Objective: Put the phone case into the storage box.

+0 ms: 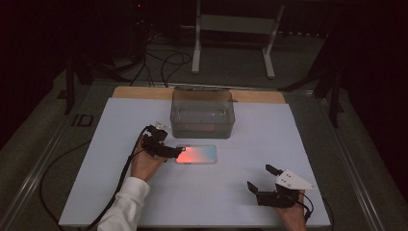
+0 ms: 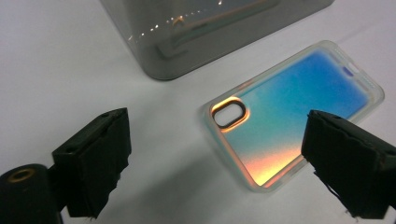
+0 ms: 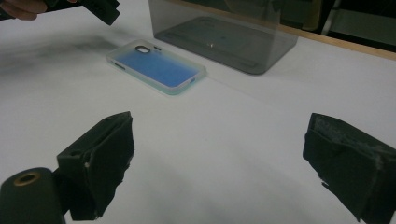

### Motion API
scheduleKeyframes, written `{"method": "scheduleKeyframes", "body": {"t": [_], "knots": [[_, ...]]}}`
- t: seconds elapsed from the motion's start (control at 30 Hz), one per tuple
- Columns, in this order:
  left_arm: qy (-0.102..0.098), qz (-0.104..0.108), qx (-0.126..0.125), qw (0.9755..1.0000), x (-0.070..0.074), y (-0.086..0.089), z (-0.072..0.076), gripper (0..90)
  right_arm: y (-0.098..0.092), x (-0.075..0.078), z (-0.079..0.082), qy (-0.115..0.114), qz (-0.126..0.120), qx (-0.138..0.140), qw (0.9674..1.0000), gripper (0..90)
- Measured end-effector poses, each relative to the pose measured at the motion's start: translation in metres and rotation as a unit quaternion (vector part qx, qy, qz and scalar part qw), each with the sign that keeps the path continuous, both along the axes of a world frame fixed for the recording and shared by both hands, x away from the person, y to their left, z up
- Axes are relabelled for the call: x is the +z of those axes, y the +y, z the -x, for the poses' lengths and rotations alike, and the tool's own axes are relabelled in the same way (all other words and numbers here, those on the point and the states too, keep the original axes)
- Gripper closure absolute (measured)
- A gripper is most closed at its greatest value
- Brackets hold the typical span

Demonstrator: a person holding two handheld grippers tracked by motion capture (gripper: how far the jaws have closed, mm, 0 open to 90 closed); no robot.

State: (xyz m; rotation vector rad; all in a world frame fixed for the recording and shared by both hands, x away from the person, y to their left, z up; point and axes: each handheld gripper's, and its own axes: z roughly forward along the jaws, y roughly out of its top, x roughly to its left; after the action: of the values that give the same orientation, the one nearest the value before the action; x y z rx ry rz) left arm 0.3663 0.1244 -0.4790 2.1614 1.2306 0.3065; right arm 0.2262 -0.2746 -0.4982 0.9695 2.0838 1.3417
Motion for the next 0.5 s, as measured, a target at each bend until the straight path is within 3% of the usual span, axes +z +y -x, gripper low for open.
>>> {"method": "scheduleKeyframes", "body": {"t": [0.4, 0.5], "knots": [[0.020, -0.021, 0.018, 0.9994, -0.0058, -0.0076, -0.0009, 21.3, -0.0004, 0.0001, -0.0001, -0.001, 0.000, -0.001, 1.0000, 8.9], [0.028, -0.026, 0.019, 0.9991, -0.0068, -0.0093, -0.0012, 29.2, -0.0004, 0.0000, -0.0001, -0.001, 0.001, 0.000, 1.0000, 8.9]]}}
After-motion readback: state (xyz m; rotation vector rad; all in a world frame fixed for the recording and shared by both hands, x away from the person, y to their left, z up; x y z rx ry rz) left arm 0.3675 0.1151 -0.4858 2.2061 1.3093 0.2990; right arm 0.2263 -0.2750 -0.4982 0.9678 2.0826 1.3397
